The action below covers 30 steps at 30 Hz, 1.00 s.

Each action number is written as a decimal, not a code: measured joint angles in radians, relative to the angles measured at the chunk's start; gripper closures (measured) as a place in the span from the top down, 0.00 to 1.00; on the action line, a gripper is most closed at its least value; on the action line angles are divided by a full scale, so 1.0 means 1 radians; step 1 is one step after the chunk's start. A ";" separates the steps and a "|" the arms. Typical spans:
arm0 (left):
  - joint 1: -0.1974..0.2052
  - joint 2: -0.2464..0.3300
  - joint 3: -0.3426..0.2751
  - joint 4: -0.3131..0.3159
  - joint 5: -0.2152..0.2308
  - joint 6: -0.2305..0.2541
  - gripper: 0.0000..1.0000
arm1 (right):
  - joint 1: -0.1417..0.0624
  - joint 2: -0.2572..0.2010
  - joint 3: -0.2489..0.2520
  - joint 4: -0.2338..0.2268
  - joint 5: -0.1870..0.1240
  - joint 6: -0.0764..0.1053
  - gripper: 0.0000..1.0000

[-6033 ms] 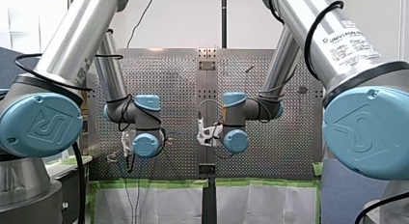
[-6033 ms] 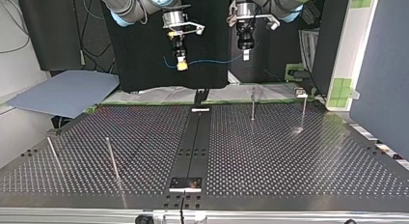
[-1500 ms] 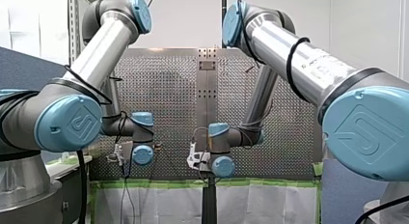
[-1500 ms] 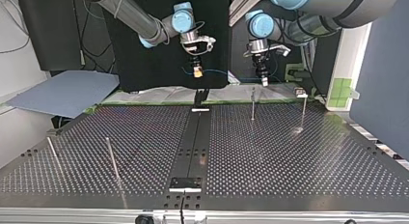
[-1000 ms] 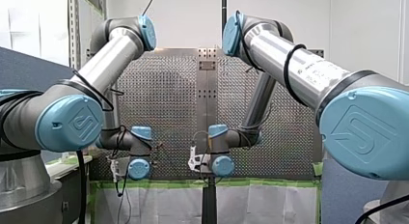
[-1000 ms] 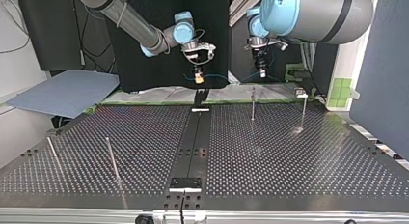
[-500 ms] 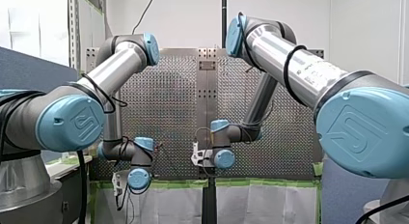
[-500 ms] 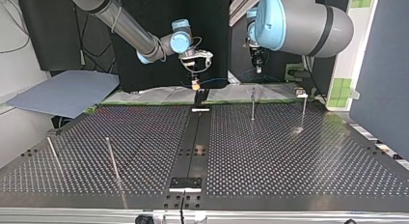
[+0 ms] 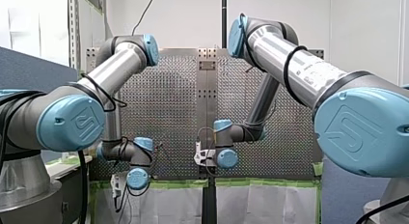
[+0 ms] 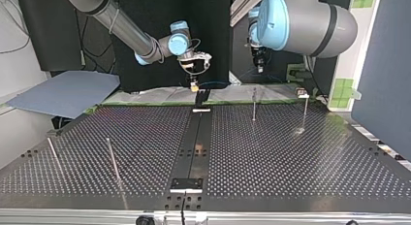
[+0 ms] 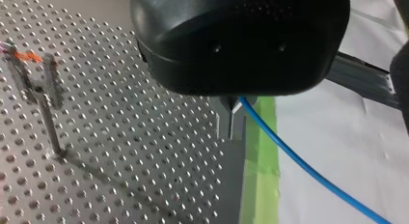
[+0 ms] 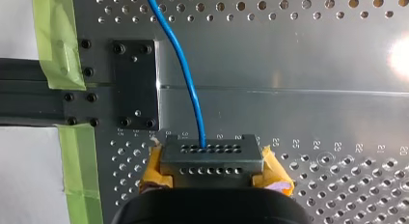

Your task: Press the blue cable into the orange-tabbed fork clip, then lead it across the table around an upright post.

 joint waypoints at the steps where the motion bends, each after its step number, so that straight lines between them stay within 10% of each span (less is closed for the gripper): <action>1: -0.002 0.008 0.000 -0.008 0.002 0.000 0.00 | 0.000 0.000 0.000 0.000 -0.003 0.000 0.00; 30: 0.026 0.192 -0.021 -0.042 0.037 -0.014 0.00 | -0.006 0.002 0.000 -0.007 -0.029 0.000 0.00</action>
